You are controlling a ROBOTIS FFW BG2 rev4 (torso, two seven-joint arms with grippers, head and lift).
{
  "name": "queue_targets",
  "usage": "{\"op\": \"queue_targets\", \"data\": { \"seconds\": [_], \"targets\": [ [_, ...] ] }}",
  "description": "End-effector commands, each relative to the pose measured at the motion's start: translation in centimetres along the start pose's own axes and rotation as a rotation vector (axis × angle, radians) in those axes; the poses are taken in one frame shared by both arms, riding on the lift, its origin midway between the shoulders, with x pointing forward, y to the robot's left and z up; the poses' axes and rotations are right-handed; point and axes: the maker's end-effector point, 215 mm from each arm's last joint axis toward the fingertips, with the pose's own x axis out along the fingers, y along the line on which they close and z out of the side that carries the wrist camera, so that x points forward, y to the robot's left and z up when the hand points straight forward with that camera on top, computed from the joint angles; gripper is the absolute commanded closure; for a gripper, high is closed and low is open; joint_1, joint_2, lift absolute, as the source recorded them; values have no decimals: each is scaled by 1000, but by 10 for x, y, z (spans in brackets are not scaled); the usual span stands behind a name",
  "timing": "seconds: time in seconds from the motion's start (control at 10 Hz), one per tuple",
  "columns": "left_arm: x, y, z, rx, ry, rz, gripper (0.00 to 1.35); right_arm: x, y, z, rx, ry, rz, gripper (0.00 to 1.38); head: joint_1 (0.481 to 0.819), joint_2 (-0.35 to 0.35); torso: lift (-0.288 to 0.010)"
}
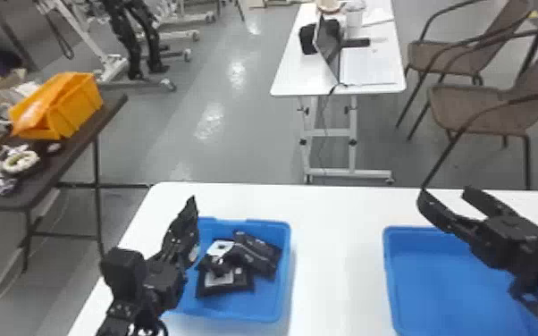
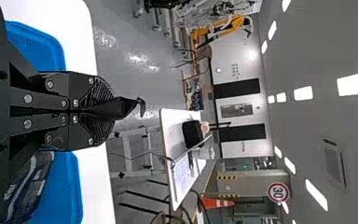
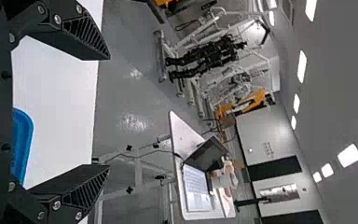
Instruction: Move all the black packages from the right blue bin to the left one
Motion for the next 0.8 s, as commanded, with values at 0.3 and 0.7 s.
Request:
{"op": "queue_targets", "data": {
  "seconds": [0.3,0.7],
  "targets": [
    [-7,-2,-13,-44,6,16,1148,-11,-12,32,-57,-42,-30,205,695,187,-40],
    [-7,-20,-11,-134,-11,-11,134,-21,-13,27,-84,-41,-50,205,695,155,-40]
  ]
}}
